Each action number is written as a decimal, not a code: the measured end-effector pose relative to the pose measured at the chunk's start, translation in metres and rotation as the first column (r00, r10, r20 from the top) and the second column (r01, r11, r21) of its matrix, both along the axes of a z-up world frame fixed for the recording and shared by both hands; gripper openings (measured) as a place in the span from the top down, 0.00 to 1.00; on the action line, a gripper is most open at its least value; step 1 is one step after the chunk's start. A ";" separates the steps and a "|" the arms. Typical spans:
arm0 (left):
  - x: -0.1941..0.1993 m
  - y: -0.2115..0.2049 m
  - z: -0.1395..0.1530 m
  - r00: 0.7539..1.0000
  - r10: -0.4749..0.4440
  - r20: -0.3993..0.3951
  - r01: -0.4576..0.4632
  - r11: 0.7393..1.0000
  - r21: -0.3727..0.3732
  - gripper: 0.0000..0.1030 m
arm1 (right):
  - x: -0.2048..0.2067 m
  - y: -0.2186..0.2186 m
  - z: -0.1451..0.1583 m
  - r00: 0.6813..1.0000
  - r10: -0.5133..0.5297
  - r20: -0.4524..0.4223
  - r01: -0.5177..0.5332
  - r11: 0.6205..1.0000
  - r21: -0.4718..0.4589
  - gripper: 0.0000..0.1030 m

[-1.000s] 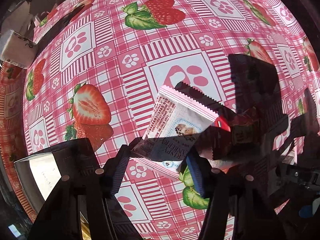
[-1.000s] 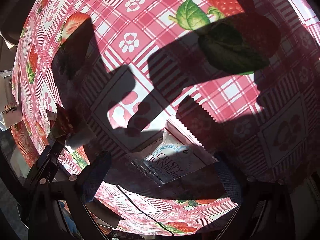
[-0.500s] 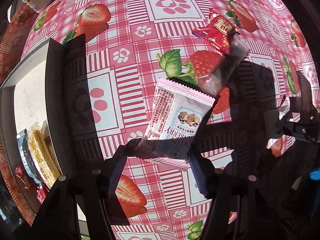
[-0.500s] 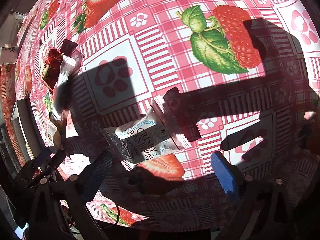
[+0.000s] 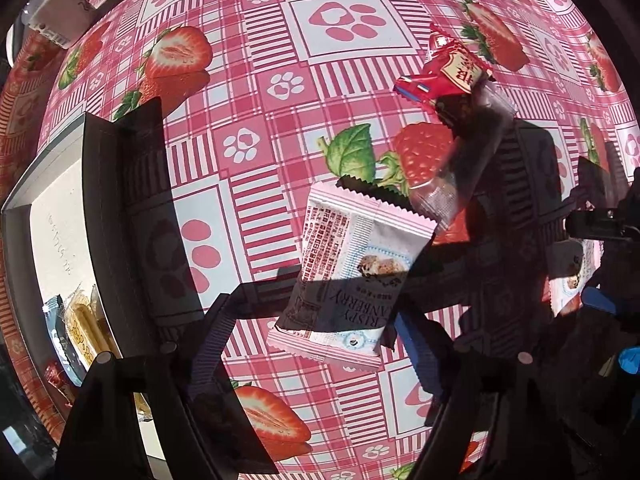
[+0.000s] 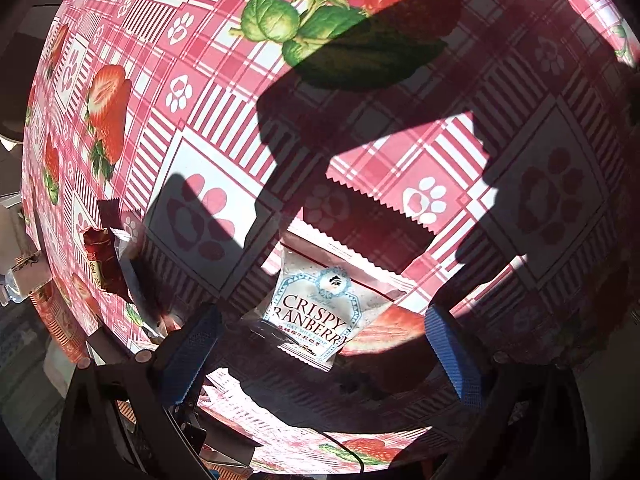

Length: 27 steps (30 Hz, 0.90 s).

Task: Organize snacks
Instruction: 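Carry the white cranberry packet toward the white tray with both tools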

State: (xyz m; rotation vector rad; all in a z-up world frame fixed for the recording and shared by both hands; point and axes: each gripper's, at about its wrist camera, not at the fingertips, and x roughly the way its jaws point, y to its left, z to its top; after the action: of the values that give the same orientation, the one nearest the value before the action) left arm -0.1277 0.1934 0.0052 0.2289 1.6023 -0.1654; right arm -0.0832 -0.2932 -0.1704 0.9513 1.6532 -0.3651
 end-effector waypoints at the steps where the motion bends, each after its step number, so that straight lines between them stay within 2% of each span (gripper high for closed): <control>1: 0.001 -0.003 -0.004 1.000 -0.002 0.001 0.002 1.000 0.000 0.15 | 0.002 0.006 0.002 1.000 0.027 0.000 -0.027 0.999 -0.018 0.01; 3: -0.003 -0.010 -0.005 1.000 -0.009 0.005 0.009 1.000 0.006 0.10 | 0.012 0.022 0.008 0.997 0.083 0.005 -0.082 0.995 -0.053 0.01; 6: 0.000 -0.003 -0.031 1.000 0.003 -0.001 -0.003 1.000 0.012 0.01 | 0.017 0.036 0.009 0.988 0.151 -0.007 -0.151 0.983 -0.101 0.01; 9: 0.011 0.005 -0.041 1.000 0.011 -0.010 -0.011 1.000 -0.010 0.00 | 0.019 0.049 0.007 0.979 0.203 -0.028 -0.205 0.970 -0.127 0.00; 14: 0.013 0.007 -0.039 1.000 0.011 0.006 -0.011 1.000 -0.021 0.00 | 0.022 0.070 0.004 0.953 0.297 -0.065 -0.304 0.939 -0.163 0.00; 17: 0.013 0.007 -0.037 1.000 0.024 0.004 -0.024 1.000 -0.018 0.00 | 0.024 0.092 0.008 0.936 0.343 -0.082 -0.353 0.915 -0.196 0.08; 19: 0.002 0.004 -0.019 1.000 0.026 -0.006 -0.027 1.000 -0.010 0.00 | 0.028 0.117 0.013 0.926 0.368 -0.080 -0.377 0.903 -0.206 0.15; 20: 0.002 0.003 -0.019 1.000 0.025 -0.006 -0.025 1.000 -0.005 0.00 | 0.029 0.122 0.014 0.921 0.381 -0.078 -0.388 0.898 -0.209 0.20; 22: 0.000 0.001 -0.011 1.000 0.020 -0.006 -0.020 1.000 -0.010 0.04 | 0.033 0.130 0.018 0.909 0.411 -0.074 -0.417 0.884 -0.212 0.29; 23: -0.001 -0.001 -0.008 1.000 0.013 -0.003 -0.013 1.000 -0.011 0.07 | 0.037 0.135 0.021 0.901 0.428 -0.072 -0.433 0.875 -0.216 0.38; 24: -0.003 -0.003 -0.004 1.000 -0.001 0.003 0.001 1.000 -0.013 0.13 | 0.039 0.142 0.024 0.892 0.447 -0.069 -0.451 0.865 -0.220 0.44; 26: -0.006 -0.009 0.004 0.999 -0.029 0.024 0.030 0.999 -0.020 0.29 | 0.039 0.143 0.028 0.879 0.473 -0.055 -0.473 0.855 -0.212 0.49; 27: -0.007 -0.012 0.008 0.998 -0.047 0.033 0.048 0.999 -0.025 0.46 | 0.034 0.146 0.031 0.873 0.484 -0.057 -0.484 0.847 -0.218 0.49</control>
State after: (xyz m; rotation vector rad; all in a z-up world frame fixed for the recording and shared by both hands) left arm -0.1350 0.1810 0.0131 0.2484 1.5625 -0.2180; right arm -0.0489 -0.1469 -0.1392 0.3384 1.7409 -0.1990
